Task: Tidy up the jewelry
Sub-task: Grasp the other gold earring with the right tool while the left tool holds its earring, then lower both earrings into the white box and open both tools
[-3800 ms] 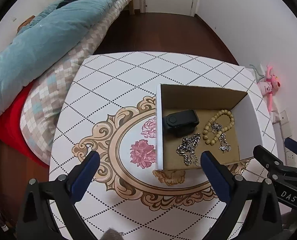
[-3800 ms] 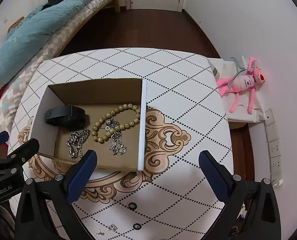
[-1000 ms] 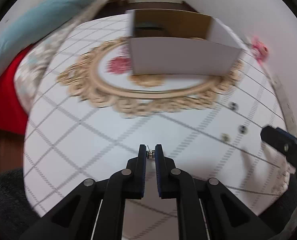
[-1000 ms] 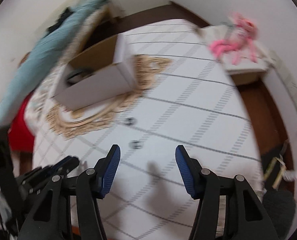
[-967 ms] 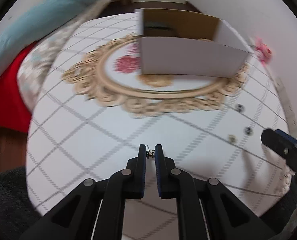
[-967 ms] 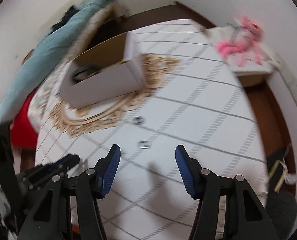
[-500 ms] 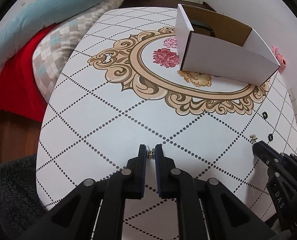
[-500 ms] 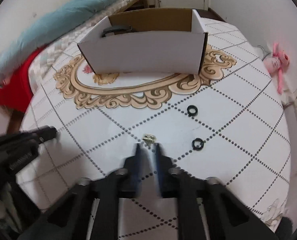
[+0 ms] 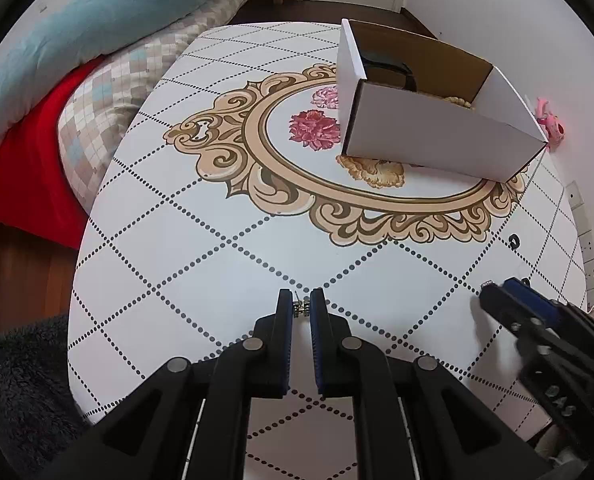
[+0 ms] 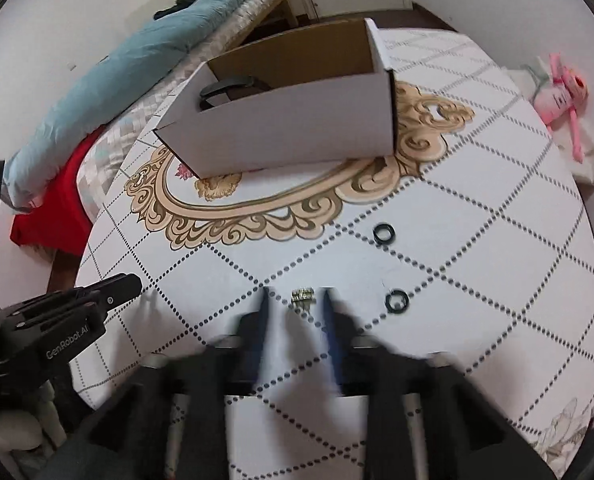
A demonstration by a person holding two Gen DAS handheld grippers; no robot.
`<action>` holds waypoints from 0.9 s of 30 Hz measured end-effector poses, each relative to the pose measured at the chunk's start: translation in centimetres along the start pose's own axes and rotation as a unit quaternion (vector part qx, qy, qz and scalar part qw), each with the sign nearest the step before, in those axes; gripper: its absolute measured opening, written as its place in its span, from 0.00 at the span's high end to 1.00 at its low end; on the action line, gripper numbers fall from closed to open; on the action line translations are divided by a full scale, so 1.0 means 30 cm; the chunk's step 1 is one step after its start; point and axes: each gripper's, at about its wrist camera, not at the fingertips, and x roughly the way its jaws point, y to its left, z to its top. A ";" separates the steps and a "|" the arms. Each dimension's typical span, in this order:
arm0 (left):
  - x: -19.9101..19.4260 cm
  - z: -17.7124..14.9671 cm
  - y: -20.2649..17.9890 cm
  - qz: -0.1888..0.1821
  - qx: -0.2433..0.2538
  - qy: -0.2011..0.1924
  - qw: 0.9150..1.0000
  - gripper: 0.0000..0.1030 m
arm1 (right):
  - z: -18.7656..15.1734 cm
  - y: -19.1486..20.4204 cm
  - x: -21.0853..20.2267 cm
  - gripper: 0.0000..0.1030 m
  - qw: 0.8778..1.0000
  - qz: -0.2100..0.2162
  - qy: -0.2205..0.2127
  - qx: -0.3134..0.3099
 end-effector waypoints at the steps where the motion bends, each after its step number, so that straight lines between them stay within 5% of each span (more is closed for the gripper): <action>1: 0.002 0.000 0.002 0.001 0.001 0.000 1.000 0.94 | -0.003 0.007 0.009 0.66 1.000 -0.007 0.001 -0.003; 5: 0.006 -0.003 0.008 0.003 -0.001 0.002 1.000 0.94 | -0.011 0.048 0.025 0.67 0.999 -0.034 -0.013 -0.034; 7: 0.009 -0.002 0.010 0.003 -0.001 0.003 1.000 0.94 | -0.015 0.061 0.030 0.88 0.997 -0.050 -0.018 -0.049; 16: -0.053 0.061 -0.037 -0.026 0.002 -0.010 1.000 0.94 | 0.027 0.008 -0.089 0.88 0.998 -0.007 -0.062 -0.004; 23: -0.119 0.347 -0.166 -0.099 0.036 -0.023 0.994 0.94 | 0.317 -0.063 -0.205 0.88 0.994 0.038 -0.104 0.022; 27: -0.091 0.497 -0.217 -0.095 0.060 -0.021 0.993 0.94 | 0.486 -0.112 -0.161 0.88 0.995 0.045 -0.087 0.029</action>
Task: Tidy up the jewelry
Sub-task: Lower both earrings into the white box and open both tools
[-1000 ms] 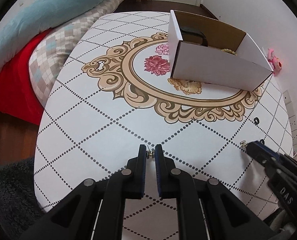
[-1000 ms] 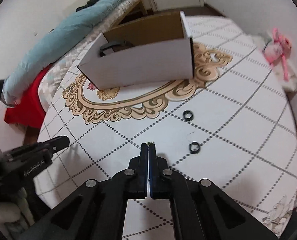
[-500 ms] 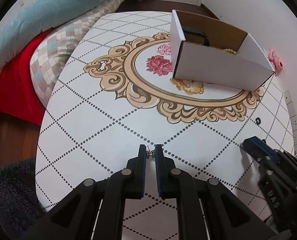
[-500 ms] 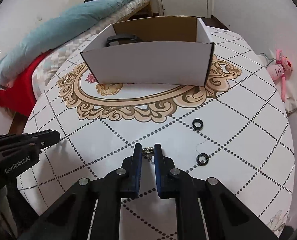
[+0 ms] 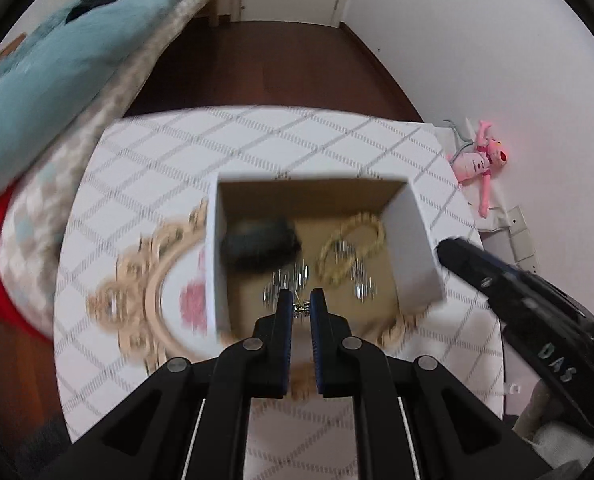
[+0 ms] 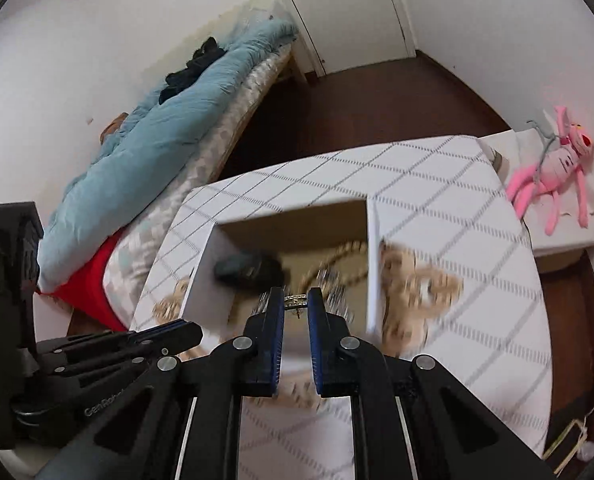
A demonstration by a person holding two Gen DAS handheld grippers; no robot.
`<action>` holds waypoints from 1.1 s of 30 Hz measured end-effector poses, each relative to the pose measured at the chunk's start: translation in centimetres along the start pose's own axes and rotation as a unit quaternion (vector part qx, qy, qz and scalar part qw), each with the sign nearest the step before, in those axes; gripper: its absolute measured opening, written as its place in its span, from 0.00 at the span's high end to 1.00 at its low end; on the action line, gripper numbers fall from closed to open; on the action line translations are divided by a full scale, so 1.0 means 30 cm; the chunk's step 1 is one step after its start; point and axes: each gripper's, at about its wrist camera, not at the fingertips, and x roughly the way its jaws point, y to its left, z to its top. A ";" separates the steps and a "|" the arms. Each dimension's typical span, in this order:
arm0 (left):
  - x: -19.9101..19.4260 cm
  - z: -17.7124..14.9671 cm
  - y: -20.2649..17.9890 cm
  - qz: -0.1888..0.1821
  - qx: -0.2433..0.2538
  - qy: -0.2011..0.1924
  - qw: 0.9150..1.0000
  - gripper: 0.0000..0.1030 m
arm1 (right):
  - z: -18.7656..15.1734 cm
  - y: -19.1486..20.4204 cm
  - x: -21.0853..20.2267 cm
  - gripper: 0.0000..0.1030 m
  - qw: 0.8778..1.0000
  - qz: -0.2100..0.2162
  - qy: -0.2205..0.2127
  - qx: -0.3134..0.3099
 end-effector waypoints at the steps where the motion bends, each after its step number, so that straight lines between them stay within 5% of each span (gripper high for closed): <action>1: 0.008 0.027 -0.001 0.002 0.003 0.001 1.000 0.94 | 0.033 -0.010 0.028 0.88 1.000 0.000 0.013 -0.001; 9: 0.078 0.215 0.050 0.010 -0.014 0.027 0.999 0.86 | 0.178 -0.049 0.182 0.87 0.997 -0.021 0.078 -0.001; 11: 0.077 0.229 0.056 0.025 -0.010 0.022 0.999 0.62 | 0.189 -0.051 0.182 0.79 0.997 -0.025 0.077 -0.001; 12: 0.072 0.232 0.062 0.034 -0.011 0.016 0.999 0.39 | 0.194 -0.051 0.177 0.69 0.997 -0.026 0.076 -0.002; 13: 0.069 0.231 0.066 0.035 -0.012 0.012 0.999 0.28 | 0.198 -0.051 0.175 0.64 0.997 -0.026 0.075 -0.003; 17: 0.067 0.223 0.084 0.051 -0.011 0.011 0.999 0.27 | 0.191 -0.061 0.156 0.64 0.997 -0.047 0.069 -0.007; 21: 0.057 0.180 0.096 0.071 -0.007 0.005 0.997 0.03 | 0.172 -0.065 0.138 0.56 0.993 -0.091 0.069 -0.017; 23: 0.052 0.154 0.098 0.078 -0.006 -0.002 0.997 0.01 | 0.150 -0.056 0.134 0.39 0.990 -0.123 0.071 -0.029; 25: 0.044 0.116 0.099 0.083 -0.004 -0.012 0.996 0.00 | 0.127 -0.053 0.137 0.12 0.984 -0.156 0.076 -0.040; 27: 0.037 0.081 0.097 0.093 -0.002 -0.024 0.995 0.00 | 0.102 -0.047 0.143 0.00 0.978 -0.186 0.083 -0.048; 33: 0.036 0.007 0.104 0.104 -0.006 -0.026 0.994 0.00 | 0.037 -0.036 0.149 0.00 0.971 -0.214 0.091 -0.058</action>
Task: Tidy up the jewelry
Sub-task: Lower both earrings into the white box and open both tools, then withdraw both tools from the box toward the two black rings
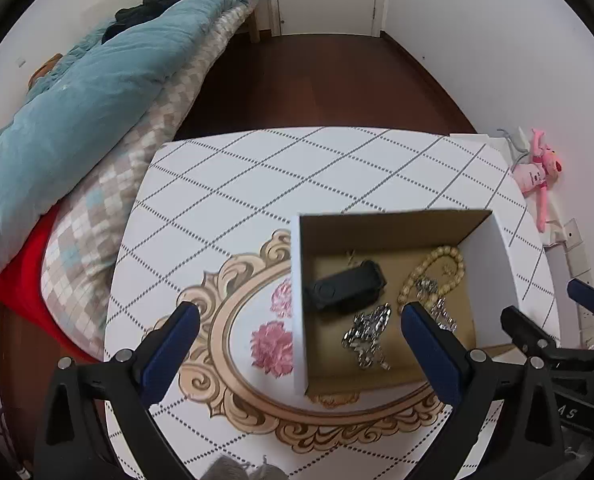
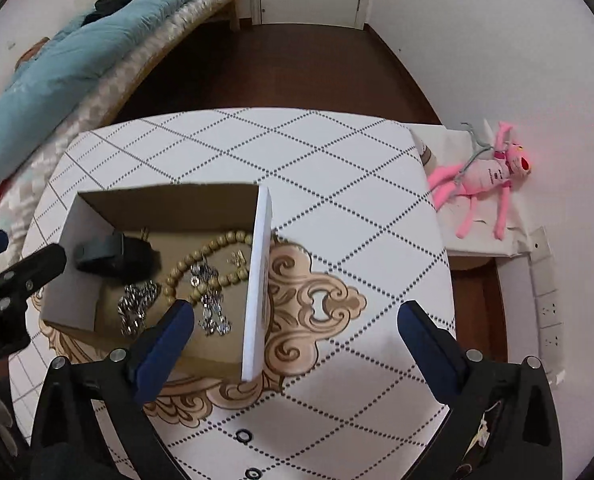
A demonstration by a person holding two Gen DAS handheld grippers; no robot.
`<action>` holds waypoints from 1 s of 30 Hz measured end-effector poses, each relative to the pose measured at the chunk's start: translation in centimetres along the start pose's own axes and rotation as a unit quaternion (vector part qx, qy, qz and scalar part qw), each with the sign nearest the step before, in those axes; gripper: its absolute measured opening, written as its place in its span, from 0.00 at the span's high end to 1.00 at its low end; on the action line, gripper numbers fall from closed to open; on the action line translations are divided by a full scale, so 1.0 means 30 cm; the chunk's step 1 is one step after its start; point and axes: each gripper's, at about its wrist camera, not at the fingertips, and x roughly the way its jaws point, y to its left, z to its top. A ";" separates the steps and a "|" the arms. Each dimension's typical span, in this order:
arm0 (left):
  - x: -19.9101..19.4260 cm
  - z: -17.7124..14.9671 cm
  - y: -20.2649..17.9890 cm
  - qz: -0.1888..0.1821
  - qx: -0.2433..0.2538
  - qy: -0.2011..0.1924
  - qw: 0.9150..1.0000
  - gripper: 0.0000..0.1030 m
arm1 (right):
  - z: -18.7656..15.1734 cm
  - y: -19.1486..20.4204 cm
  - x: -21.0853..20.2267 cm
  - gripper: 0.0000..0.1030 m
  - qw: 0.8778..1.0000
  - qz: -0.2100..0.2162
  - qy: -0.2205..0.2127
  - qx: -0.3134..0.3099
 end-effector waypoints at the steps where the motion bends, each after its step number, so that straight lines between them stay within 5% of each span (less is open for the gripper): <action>1: -0.004 -0.010 0.004 0.000 -0.001 0.000 1.000 0.00 | -0.008 0.001 -0.004 0.00 1.000 -0.001 0.000 0.002; 10: -0.124 -0.088 0.032 0.009 -0.023 -0.037 0.999 0.00 | -0.070 0.014 -0.110 0.00 1.000 0.008 -0.028 0.003; 30: -0.525 -0.250 0.018 -0.011 -0.021 -0.134 0.991 0.00 | -0.258 -0.004 -0.580 0.00 0.988 0.000 -0.155 0.024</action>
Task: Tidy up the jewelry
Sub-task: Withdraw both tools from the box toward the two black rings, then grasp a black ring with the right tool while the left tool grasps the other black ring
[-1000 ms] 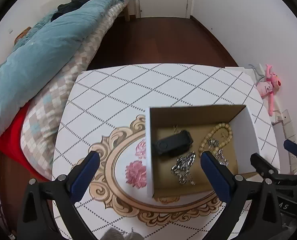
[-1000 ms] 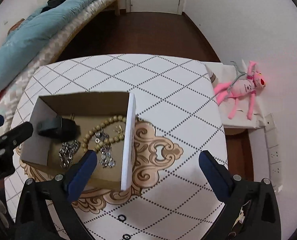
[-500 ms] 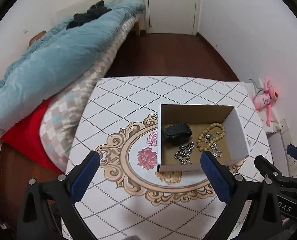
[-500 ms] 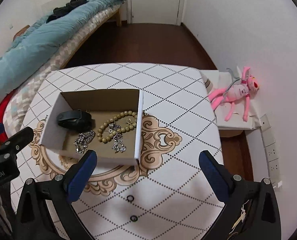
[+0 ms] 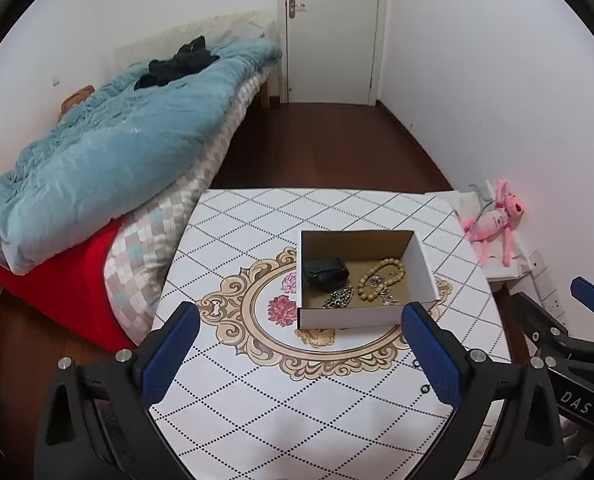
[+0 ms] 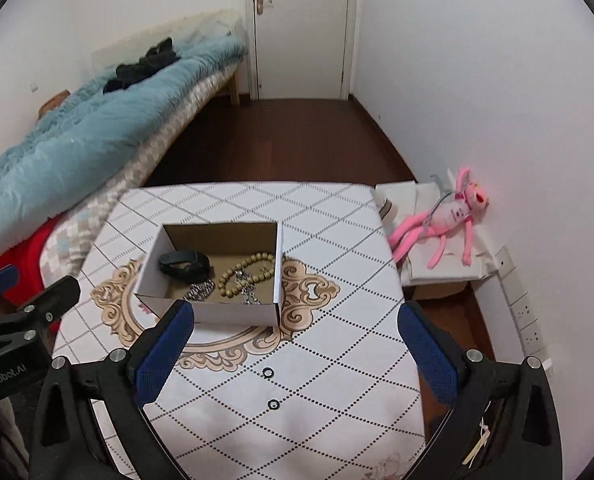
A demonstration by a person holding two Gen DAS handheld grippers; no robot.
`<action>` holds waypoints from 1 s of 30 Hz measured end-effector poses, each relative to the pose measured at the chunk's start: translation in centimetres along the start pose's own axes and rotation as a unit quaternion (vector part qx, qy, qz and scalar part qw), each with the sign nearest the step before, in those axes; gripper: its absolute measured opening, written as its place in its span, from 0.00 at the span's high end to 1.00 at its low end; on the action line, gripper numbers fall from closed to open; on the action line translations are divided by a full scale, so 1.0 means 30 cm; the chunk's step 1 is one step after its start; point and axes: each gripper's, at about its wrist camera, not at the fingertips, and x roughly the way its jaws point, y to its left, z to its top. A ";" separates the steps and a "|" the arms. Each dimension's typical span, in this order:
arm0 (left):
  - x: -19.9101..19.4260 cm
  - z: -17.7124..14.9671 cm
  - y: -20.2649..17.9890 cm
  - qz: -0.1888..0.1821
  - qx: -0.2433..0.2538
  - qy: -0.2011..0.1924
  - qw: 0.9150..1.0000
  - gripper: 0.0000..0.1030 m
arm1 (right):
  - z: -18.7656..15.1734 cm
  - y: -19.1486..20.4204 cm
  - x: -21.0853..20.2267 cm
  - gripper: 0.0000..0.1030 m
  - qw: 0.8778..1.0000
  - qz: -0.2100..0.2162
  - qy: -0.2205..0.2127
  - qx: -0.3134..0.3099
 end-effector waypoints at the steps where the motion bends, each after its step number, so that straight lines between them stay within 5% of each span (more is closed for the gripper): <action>1: -0.013 -0.001 0.000 -0.002 0.001 -0.001 1.000 0.00 | 0.000 -0.001 -0.019 0.00 1.000 0.001 -0.005 0.001; 11: -0.028 -0.033 -0.004 0.003 -0.006 0.011 1.000 0.00 | -0.025 -0.027 -0.111 0.00 1.000 0.017 -0.016 0.020; 21: 0.314 -0.262 -0.001 0.032 0.002 0.148 0.988 0.00 | -0.263 -0.061 0.260 0.01 0.992 0.035 0.117 0.040; 25: 0.413 -0.355 -0.003 0.027 0.003 0.205 0.979 0.00 | -0.361 -0.050 0.374 0.20 0.986 0.048 0.153 0.042; 30: 0.457 -0.401 0.002 0.033 0.005 0.224 0.974 0.00 | -0.417 -0.017 0.432 0.31 0.985 0.059 0.161 0.026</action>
